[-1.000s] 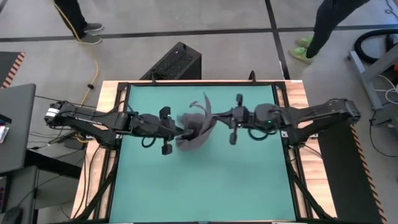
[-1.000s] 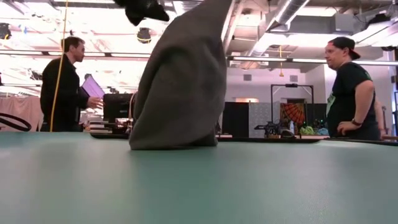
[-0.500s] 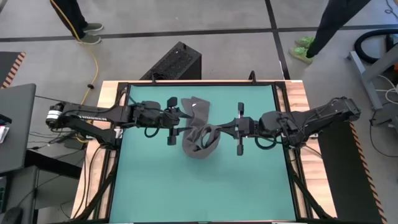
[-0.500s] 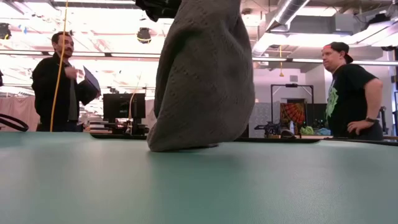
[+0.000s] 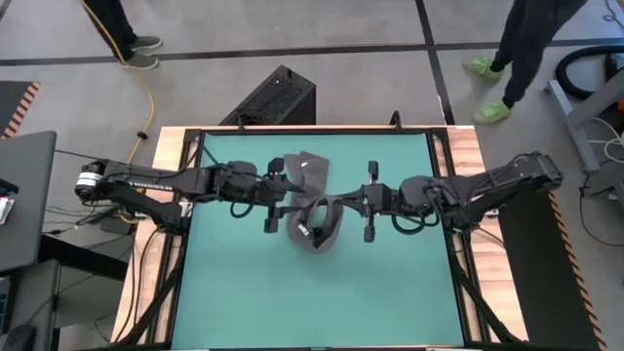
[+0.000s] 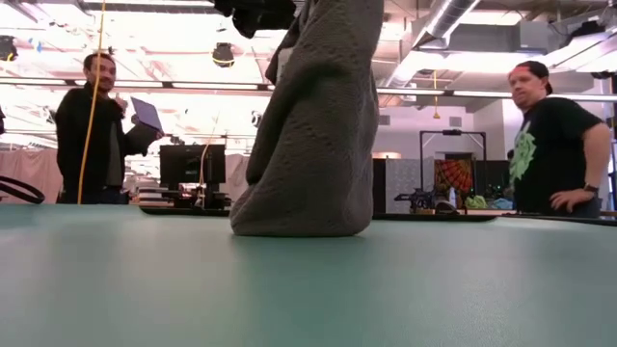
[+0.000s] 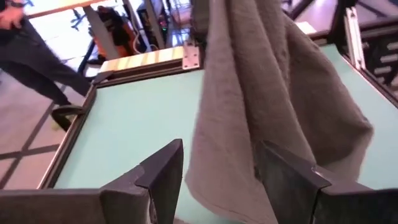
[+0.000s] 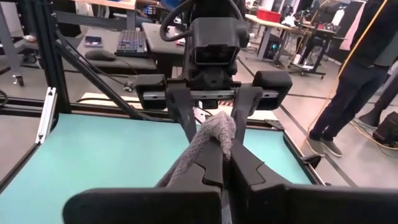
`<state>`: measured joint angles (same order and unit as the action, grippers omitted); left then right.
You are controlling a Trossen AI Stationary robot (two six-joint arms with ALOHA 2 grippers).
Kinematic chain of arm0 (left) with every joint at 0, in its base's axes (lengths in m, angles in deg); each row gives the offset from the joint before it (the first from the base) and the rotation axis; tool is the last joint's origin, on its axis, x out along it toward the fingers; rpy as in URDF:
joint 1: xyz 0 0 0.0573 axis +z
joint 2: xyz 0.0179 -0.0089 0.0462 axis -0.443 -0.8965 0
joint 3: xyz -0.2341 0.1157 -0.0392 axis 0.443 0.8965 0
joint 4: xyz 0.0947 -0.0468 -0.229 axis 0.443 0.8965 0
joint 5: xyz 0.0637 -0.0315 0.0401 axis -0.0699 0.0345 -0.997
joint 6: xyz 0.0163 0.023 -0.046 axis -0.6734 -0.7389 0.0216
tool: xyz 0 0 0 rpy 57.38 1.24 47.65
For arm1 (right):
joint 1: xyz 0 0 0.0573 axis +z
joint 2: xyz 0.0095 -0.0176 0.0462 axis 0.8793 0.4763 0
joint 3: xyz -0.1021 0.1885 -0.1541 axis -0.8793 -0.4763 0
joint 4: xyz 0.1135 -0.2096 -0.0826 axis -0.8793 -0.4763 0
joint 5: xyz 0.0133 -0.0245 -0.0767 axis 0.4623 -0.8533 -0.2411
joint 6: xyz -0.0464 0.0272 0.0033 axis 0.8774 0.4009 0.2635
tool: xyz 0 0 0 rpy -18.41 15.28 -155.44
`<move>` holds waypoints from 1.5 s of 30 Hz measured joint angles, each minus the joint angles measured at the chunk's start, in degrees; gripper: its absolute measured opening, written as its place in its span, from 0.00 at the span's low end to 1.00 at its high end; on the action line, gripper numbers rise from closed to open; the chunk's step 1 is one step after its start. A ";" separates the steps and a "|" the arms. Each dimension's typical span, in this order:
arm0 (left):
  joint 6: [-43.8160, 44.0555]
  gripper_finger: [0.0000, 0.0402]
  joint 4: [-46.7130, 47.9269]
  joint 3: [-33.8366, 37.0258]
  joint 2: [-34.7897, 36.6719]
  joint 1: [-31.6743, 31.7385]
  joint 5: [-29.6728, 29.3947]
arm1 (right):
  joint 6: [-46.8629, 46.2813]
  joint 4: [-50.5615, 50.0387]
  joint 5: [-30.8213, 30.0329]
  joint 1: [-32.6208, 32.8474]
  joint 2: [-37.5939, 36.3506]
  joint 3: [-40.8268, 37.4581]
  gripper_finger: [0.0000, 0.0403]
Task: Roll towel into tight, uniform cylinder
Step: Prepare the gray towel
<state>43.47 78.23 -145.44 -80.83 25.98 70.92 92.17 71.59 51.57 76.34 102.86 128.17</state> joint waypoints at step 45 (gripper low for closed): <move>7.13 0.41 1.58 -0.07 1.12 -0.68 2.44 | -0.06 0.27 -0.76 -0.70 0.02 0.00 0.05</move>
<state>50.60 79.81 -145.50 -79.72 25.30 73.36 92.12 71.87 50.81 75.64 102.88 128.17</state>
